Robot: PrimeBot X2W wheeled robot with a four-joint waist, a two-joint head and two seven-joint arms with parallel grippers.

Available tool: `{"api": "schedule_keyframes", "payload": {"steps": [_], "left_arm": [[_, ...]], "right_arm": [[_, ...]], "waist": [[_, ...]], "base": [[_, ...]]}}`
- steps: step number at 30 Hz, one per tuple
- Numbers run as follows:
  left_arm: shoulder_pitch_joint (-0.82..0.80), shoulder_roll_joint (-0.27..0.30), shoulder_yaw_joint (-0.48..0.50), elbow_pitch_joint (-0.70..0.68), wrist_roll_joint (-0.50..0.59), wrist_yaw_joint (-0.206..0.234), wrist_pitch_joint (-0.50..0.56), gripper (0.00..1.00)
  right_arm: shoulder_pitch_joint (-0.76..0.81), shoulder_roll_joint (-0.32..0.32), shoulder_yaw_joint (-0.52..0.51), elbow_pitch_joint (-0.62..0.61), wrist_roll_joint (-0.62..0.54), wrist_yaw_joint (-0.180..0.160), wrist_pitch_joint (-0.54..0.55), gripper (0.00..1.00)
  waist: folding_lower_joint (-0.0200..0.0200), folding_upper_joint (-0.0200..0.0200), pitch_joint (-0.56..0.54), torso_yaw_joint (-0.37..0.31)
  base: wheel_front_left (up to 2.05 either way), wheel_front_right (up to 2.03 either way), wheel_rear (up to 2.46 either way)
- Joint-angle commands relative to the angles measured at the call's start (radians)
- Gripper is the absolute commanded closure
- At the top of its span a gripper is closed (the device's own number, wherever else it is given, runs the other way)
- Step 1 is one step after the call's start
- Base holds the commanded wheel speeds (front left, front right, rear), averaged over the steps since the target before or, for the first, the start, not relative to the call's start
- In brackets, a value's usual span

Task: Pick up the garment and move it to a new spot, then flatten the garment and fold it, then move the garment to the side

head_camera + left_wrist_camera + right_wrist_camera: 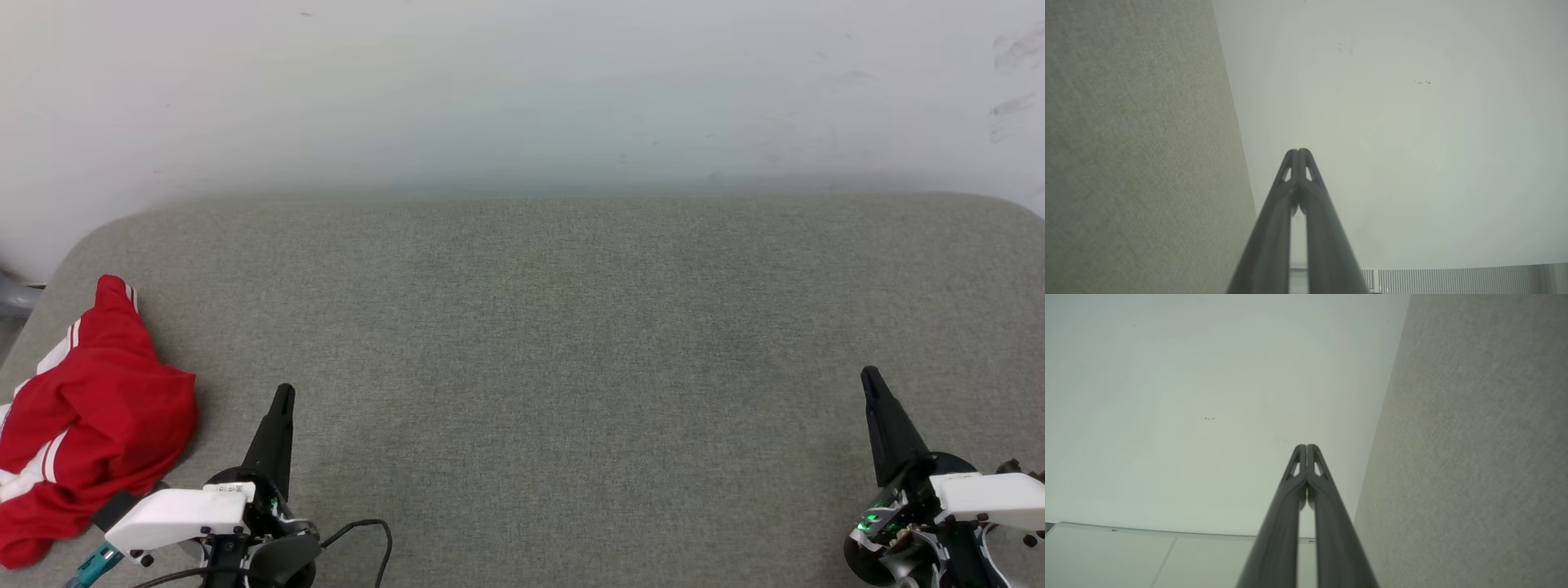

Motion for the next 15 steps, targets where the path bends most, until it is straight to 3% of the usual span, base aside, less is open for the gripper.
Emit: {"api": "schedule_keyframes", "payload": {"steps": [1,15], "left_arm": [[-0.007,0.000,0.001,0.000,-0.002,-0.004,0.005,1.00],[-0.007,0.000,0.001,0.000,-0.002,-0.004,0.005,1.00]], "right_arm": [[-0.011,0.004,0.001,0.001,-0.004,0.000,0.000,1.00],[-0.011,0.004,0.001,0.001,-0.004,0.000,0.000,1.00]], "waist": [[0.0000,-0.0001,0.000,0.000],[0.0000,-0.0001,0.000,0.000]], "base": [[0.00,0.00,0.00],[0.00,0.00,0.00]]}}
